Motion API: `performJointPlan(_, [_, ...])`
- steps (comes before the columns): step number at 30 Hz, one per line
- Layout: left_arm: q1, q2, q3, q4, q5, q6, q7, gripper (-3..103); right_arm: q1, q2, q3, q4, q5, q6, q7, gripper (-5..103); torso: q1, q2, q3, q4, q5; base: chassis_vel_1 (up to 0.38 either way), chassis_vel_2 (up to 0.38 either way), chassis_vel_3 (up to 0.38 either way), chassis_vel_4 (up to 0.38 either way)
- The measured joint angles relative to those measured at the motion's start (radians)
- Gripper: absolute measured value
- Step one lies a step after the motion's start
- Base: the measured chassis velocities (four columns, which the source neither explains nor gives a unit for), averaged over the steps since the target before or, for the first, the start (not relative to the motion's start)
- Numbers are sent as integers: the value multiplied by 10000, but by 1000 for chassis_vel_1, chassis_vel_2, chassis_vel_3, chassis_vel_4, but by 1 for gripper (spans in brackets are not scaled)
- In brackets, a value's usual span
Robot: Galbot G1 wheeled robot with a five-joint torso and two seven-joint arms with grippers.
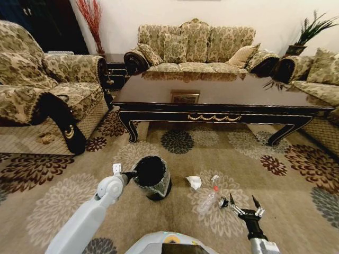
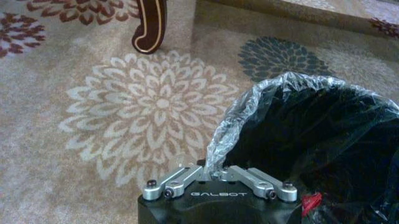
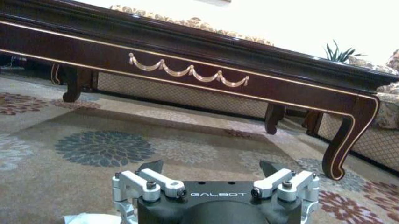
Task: Move to the front of the table and pick up the trash from the floor, then place it into the trash bin.
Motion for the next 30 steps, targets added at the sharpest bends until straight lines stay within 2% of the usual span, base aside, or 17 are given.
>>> performJointPlan(30, [12,1,-11,-9,7,0,1,3,7,-3,-5,23,-8,-18,36,100,0,0,0,-2,0,0,0,0,0])
